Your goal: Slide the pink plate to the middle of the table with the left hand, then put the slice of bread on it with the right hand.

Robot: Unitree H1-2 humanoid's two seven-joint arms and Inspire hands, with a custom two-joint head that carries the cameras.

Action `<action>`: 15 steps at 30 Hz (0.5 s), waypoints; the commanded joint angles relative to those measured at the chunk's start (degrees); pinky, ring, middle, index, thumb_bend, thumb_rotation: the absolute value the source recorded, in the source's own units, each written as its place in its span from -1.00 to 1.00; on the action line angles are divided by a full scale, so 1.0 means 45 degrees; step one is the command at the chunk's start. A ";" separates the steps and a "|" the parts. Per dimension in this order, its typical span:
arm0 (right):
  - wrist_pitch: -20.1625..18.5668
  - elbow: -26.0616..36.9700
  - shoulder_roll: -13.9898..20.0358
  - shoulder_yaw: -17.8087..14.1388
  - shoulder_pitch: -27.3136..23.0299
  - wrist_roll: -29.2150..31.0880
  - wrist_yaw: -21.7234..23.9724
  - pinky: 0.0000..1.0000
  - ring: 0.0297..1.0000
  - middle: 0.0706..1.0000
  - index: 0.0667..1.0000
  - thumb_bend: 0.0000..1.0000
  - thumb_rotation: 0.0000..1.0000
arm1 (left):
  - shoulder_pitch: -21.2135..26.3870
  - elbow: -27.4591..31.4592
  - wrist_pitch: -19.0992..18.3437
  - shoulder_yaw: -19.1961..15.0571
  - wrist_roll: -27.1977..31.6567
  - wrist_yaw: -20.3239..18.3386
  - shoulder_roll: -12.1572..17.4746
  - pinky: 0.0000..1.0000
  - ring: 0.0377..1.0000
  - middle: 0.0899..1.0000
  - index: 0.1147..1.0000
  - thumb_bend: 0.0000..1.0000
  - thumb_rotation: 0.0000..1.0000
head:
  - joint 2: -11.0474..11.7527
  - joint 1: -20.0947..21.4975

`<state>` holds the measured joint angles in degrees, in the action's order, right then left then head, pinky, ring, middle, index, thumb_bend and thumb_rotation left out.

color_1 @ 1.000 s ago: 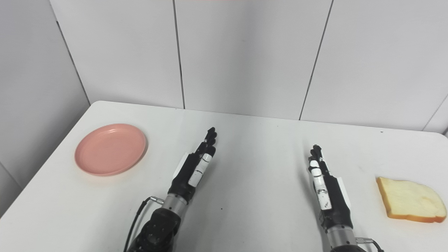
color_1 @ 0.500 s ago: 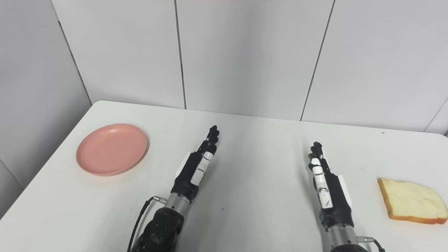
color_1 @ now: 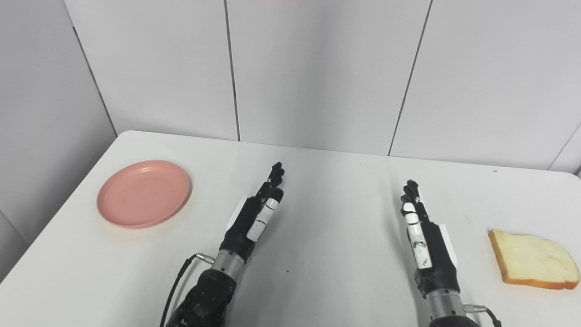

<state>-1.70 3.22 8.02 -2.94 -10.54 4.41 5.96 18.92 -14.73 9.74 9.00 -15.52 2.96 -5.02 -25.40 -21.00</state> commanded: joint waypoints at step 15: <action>0.0229 0.0465 0.0166 -0.0086 -0.0332 0.0206 0.0128 1.00 1.00 1.00 1.00 -0.83 1.00 | 0.0920 0.3463 -0.0495 -0.1251 0.1862 -0.0223 0.0524 1.00 1.00 1.00 1.00 0.52 1.00 | -0.0065 -0.0142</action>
<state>-2.12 4.09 8.42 -2.94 -10.49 4.71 6.52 20.42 -2.58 7.91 4.21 -8.26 2.30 -3.16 -25.66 -21.62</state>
